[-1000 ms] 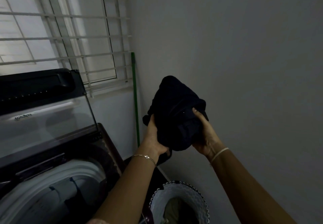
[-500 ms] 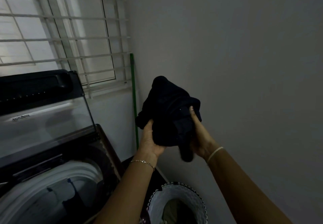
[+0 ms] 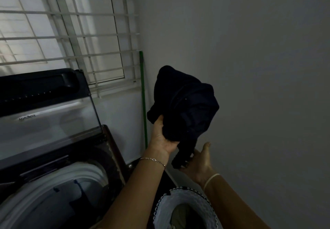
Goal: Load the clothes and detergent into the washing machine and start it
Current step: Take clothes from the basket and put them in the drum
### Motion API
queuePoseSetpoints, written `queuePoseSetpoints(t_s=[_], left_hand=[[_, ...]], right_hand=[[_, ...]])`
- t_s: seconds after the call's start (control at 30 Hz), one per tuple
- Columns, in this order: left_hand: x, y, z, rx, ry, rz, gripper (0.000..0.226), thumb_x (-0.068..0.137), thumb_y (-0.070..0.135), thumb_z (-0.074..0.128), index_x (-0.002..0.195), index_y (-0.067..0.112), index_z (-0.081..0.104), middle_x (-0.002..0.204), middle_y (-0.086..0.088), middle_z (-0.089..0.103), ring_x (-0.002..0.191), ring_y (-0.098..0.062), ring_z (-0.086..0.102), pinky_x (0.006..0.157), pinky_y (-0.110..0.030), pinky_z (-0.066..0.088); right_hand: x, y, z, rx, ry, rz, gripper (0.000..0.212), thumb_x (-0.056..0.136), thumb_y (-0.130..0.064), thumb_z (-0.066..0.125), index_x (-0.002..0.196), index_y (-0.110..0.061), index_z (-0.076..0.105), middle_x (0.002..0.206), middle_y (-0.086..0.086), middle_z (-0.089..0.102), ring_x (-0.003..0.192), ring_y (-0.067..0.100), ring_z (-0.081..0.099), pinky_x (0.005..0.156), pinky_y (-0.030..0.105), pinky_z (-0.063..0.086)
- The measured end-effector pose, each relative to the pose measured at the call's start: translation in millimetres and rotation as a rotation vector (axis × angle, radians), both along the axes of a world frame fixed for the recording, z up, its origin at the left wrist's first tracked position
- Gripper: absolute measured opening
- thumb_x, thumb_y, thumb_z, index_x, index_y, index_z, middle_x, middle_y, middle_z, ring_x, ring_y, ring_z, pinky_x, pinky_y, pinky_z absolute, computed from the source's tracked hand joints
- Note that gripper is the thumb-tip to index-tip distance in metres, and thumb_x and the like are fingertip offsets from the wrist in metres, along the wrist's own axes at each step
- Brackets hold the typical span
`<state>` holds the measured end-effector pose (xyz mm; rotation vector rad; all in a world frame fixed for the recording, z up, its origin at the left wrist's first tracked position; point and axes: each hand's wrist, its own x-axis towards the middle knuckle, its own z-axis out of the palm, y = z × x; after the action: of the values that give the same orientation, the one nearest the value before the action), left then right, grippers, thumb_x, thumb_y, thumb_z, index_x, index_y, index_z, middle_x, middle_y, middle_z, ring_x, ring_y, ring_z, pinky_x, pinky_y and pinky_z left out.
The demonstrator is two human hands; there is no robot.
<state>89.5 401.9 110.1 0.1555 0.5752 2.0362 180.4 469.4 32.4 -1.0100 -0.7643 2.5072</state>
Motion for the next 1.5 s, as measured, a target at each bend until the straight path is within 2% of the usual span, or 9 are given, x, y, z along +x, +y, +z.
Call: queuePoseSetpoints(t_s=[0.07,0.23,0.4,0.5,0.67,1.0,1.23,1.33,1.5], left_hand=[[-6,0,-1,-0.011,0.002,0.005,0.034,0.092,0.037,0.053,0.112,0.015,0.068,0.108,-0.013,0.071,0.093,-0.031,0.069,0.076,-0.043,0.059],[-24,-7,-15,-0.139,0.01,0.025,0.043,0.091,0.04,0.058,0.124,0.013,0.062,0.119,-0.015,0.066,0.108,-0.031,0.061,0.081,-0.044,0.055],[-32,-19,-32,-0.262,-0.017,0.047,0.044,0.089,0.042,0.061,0.118,0.009,0.065,0.107,-0.016,0.071,0.104,-0.03,0.064,0.084,-0.041,0.053],[-35,-28,-40,-0.271,-0.029,0.102,0.043,0.088,0.039,0.061,0.118,0.008,0.065,0.105,-0.016,0.072,0.103,-0.03,0.064,0.083,-0.041,0.053],[-37,-52,-47,-0.29,-0.073,0.207,0.042,0.087,0.039,0.061,0.115,0.009,0.066,0.104,-0.016,0.072,0.1,-0.03,0.066,0.077,-0.04,0.053],[-55,-134,-79,-0.346,-0.131,0.42,0.04,0.084,0.033,0.061,0.114,0.007,0.067,0.115,-0.018,0.068,0.109,-0.033,0.062,0.095,-0.043,0.05],[-75,-214,-91,-0.31,-0.224,0.463,0.029,0.09,0.027,0.056,0.101,0.004,0.069,0.09,-0.016,0.073,0.092,-0.029,0.066,0.086,-0.039,0.051],[-89,-253,-94,-0.369,-0.214,0.504,0.025,0.093,0.022,0.054,0.09,0.005,0.072,0.084,-0.014,0.072,0.075,-0.027,0.07,0.082,-0.038,0.051],[-117,-324,-102,-0.569,-0.127,0.547,0.017,0.096,0.024,0.049,0.094,0.014,0.063,0.088,-0.005,0.059,0.081,-0.019,0.057,0.078,-0.03,0.049]], right_hand=[[-6,3,2,-0.067,0.17,-0.006,0.101,0.075,-0.087,0.009,0.146,-0.021,0.036,0.141,0.015,0.05,0.104,0.035,0.062,0.101,0.053,0.043],[-22,21,17,-0.096,0.381,-0.046,0.091,0.081,-0.082,0.013,0.131,-0.017,0.053,0.13,0.016,0.06,0.116,0.037,0.058,0.09,0.055,0.05],[-41,27,25,-0.033,0.276,-0.041,0.066,0.093,-0.068,0.022,0.122,-0.022,0.058,0.11,0.01,0.065,0.104,0.033,0.06,0.086,0.046,0.054],[-52,19,22,-0.01,0.217,0.011,0.05,0.097,-0.056,0.029,0.113,-0.02,0.061,0.102,0.009,0.066,0.093,0.029,0.062,0.065,0.039,0.059],[-70,5,16,-0.085,0.195,0.168,0.046,0.097,-0.054,0.033,0.107,-0.02,0.062,0.098,0.009,0.064,0.091,0.029,0.06,0.058,0.037,0.059],[-109,-68,3,-0.201,0.126,0.375,0.054,0.094,-0.056,0.038,0.125,-0.019,0.059,0.117,0.015,0.063,0.105,0.035,0.057,0.089,0.049,0.048],[-131,-144,2,-0.156,0.182,0.402,0.043,0.092,-0.05,0.044,0.109,-0.019,0.07,0.093,0.01,0.075,0.101,0.031,0.062,0.09,0.044,0.051],[-147,-175,-5,-0.149,0.163,0.441,0.047,0.089,-0.051,0.048,0.114,-0.018,0.07,0.101,0.011,0.074,0.108,0.032,0.061,0.096,0.046,0.048],[-169,-230,-22,-0.123,0.122,0.481,0.046,0.091,-0.051,0.042,0.105,-0.02,0.073,0.101,0.012,0.074,0.104,0.033,0.063,0.088,0.042,0.052]])
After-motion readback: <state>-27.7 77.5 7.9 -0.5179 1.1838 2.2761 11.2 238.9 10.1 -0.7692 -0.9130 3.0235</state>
